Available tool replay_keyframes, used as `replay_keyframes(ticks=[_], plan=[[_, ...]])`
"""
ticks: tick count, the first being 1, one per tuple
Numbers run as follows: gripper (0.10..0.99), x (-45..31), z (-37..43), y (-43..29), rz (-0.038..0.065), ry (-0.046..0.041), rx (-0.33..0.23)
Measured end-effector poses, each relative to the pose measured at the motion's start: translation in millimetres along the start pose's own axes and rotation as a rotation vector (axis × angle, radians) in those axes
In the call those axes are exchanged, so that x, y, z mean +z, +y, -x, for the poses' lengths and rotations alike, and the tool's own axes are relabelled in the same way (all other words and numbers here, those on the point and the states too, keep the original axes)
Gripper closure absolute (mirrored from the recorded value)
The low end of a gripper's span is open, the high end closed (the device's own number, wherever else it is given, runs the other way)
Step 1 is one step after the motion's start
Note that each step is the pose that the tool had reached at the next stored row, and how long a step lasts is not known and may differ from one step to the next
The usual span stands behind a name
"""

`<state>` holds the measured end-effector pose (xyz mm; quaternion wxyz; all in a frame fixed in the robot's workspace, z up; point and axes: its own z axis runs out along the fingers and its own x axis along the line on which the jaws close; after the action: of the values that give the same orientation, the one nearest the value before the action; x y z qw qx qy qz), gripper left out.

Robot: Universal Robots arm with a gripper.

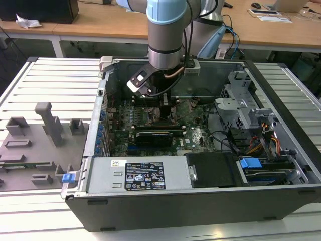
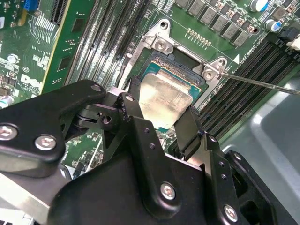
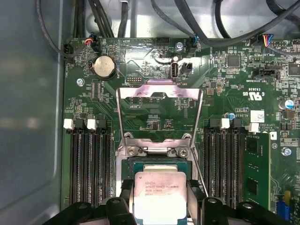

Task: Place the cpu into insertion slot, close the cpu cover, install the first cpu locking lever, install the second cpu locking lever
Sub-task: 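Place the cpu into insertion slot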

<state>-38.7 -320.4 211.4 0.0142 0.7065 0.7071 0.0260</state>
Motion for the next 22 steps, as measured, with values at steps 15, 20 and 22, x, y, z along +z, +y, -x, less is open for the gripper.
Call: replay_keyframes(ticks=[15, 20, 22], plan=[[0.549, 7.3, -2.4, -1.3, 0.000, 0.0004, -0.005], [0.549, 10.8, -2.6, -2.2, 0.000, 0.0002, -0.005], [0.549, 11.0, -2.7, -2.2, 0.000, 0.0005, -0.005]])
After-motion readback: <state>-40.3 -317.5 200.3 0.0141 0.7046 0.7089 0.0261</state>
